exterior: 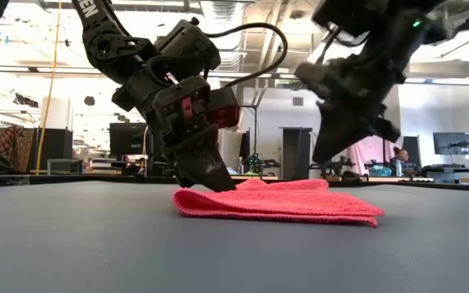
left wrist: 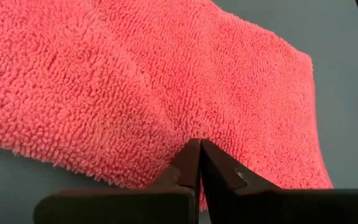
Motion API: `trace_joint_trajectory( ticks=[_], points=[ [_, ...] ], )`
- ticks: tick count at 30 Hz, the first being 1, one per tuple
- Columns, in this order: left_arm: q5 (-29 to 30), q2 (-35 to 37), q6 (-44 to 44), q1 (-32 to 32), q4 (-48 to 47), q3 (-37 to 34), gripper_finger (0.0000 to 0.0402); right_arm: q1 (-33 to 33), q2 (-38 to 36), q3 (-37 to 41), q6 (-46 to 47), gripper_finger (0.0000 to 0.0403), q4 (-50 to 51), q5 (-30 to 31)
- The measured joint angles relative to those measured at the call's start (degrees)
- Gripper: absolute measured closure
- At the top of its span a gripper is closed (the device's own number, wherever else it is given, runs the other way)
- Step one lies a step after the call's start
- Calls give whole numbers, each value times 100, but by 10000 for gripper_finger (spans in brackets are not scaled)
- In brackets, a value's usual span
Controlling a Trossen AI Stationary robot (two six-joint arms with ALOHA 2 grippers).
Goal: Roll towel
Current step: Fold the pink towel
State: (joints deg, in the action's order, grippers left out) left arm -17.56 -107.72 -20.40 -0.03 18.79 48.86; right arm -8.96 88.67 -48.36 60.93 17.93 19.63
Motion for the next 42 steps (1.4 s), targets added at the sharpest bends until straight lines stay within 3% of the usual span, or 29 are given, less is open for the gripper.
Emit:
trace_joint_trajectory(
  ticks=[6,15,24,33,42],
  points=[
    [-91,0,-46,2,26,2,402,688,406,0,-425,382,-95,-430],
    [-274,295,-190,2,54,7,402,761,390,7,-594,382,-99,-599],
    [363,705,89,372,219,9,402,691,17,0,-558,381,27,-28],
    [103,217,127,1260,108,407,401,432,170,0,-250,380,-57,-21],
    [-317,-536,526,1528,-349,1109,401,501,170,4,-223,380,261,6]
  ],
)
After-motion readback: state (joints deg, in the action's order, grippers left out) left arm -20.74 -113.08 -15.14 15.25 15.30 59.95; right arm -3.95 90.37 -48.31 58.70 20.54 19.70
